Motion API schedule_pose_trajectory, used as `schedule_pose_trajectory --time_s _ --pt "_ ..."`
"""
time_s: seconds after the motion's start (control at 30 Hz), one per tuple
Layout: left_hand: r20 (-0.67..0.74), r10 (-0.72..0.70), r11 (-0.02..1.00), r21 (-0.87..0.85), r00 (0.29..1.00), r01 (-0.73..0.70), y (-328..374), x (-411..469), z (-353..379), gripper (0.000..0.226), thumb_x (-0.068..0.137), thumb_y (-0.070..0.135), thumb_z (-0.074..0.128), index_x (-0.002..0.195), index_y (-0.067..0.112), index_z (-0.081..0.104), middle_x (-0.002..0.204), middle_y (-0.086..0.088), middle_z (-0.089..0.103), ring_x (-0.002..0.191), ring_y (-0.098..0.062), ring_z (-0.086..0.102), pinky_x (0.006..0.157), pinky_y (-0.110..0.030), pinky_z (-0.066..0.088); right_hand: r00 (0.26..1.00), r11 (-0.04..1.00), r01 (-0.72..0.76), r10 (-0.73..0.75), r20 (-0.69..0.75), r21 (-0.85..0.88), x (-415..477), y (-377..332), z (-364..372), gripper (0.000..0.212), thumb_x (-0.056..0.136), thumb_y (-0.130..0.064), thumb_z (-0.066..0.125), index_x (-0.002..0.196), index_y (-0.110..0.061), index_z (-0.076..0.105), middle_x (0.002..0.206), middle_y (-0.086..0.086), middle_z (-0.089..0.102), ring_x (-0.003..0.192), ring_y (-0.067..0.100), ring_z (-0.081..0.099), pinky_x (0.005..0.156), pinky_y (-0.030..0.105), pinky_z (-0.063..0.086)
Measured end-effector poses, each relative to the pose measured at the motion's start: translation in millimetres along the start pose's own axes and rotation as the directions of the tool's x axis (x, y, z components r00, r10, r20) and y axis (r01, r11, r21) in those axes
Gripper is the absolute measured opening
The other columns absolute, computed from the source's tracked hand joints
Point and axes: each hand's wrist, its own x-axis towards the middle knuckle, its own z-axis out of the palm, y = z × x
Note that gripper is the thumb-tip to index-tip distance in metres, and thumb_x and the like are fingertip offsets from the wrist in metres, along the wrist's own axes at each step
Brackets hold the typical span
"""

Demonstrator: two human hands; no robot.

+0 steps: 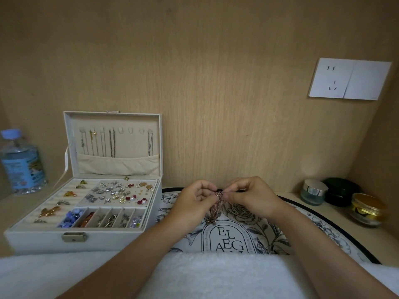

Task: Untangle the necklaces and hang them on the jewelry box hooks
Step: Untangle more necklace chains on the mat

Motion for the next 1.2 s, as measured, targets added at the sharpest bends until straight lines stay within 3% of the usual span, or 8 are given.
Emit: schedule_pose_trajectory --time_s 0.27,0.43,0.57,0.87,0.97,1.07,1.13,1.2 --pt "-0.012 0.05 0.974 0.224 0.999 -0.046 -1.2 4.6 -3.1 0.016 0.101 0.02 0.048 0.098 0.032 0.058 0.083 0.004 0.06 0.067 -0.014 0.056 0.067 -0.038 0.051 0.997 0.98 -0.081 0.077 0.029 0.182 1.4 -8.5 5.8 0.016 0.098 -0.012 0.057 0.085 -0.009 0.066 0.072 0.001 0.068 0.073 0.018 0.062 0.077 0.035 0.048" --pt "0.156 0.069 0.887 0.442 0.985 -0.132 6.9 6.3 -7.6 0.017 0.102 0.035 0.048 0.094 0.03 0.062 0.073 0.01 0.057 0.064 -0.007 0.051 0.067 -0.03 0.045 0.975 0.906 -0.22 0.198 0.098 0.362 3.4 -10.1 15.8 0.028 0.103 -0.018 0.037 0.087 -0.004 0.056 0.065 0.006 0.057 0.064 0.024 0.053 0.067 0.038 0.045" --pt "0.185 0.074 0.844 0.512 0.98 -0.16 19.4 7.9 -17.5 0.019 0.097 0.041 0.057 0.089 0.025 0.066 0.06 0.011 0.05 0.047 -0.001 0.041 0.048 -0.018 0.035 0.976 0.935 -0.213 0.187 0.113 0.285 4.8 -8.1 12.0 0.036 0.104 -0.036 0.043 0.08 -0.011 0.051 0.054 0.001 0.043 0.06 0.024 0.049 0.072 0.039 0.041" --pt "0.226 0.016 0.631 0.753 0.974 -0.185 25.1 11.8 -38.1 0.006 0.096 0.027 0.06 0.095 0.026 0.066 0.074 0.014 0.053 0.064 0.001 0.049 0.057 -0.019 0.037 0.965 0.892 -0.263 0.245 0.094 0.367 -2.9 -12.1 5.4 0.04 0.097 -0.04 0.061 0.068 -0.019 0.043 0.056 -0.006 0.032 0.046 0.012 0.028 0.047 0.029 0.033" --pt "0.095 -0.045 0.757 0.653 0.994 -0.028 25.9 15.7 -39.1 0.012 0.097 0.026 0.059 0.091 0.018 0.066 0.077 0.011 0.059 0.066 -0.005 0.053 0.06 -0.022 0.042 0.97 0.922 -0.244 0.232 0.077 0.302 -2.3 -6.0 -1.1 0.038 0.094 -0.034 0.066 0.066 -0.021 0.043 0.063 -0.001 0.037 0.047 0.011 0.029 0.044 0.024 0.024" --pt "0.021 -0.21 0.961 0.19 0.977 0.203 31.9 17.4 -35.3 0.016 0.096 0.013 0.056 0.082 0.009 0.063 0.078 -0.002 0.064 0.076 -0.015 0.06 0.083 -0.031 0.053 0.971 0.937 -0.234 0.24 0.01 0.259 -1.9 0.4 -4.7 0.037 0.089 -0.031 0.072 0.066 -0.021 0.045 0.073 0.003 0.056 0.057 0.012 0.045 0.045 0.024 0.031" --pt "0.079 -0.245 0.954 -0.158 0.966 0.255 35.9 16.8 -33.7 0.022 0.097 0.007 0.047 0.078 0.006 0.058 0.076 -0.007 0.062 0.078 -0.02 0.062 0.089 -0.036 0.052 0.972 0.932 -0.227 0.235 0.006 0.284 -1.2 1.7 -5.1 0.037 0.085 -0.033 0.075 0.066 -0.02 0.046 0.079 0.002 0.068 0.069 0.016 0.054 0.051 0.026 0.039" --pt "0.136 -0.231 0.9 -0.345 0.963 0.265 38.3 16.1 -34.7 0.024 0.099 0.008 0.042 0.077 0.009 0.051 0.068 -0.006 0.054 0.067 -0.02 0.057 0.074 -0.032 0.052 0.975 0.899 -0.218 0.22 0.038 0.381 -0.3 1.0 -4.5 0.034 0.078 -0.034 0.078 0.07 -0.018 0.048 0.081 0.003 0.071 0.074 0.021 0.058 0.065 0.033 0.048"
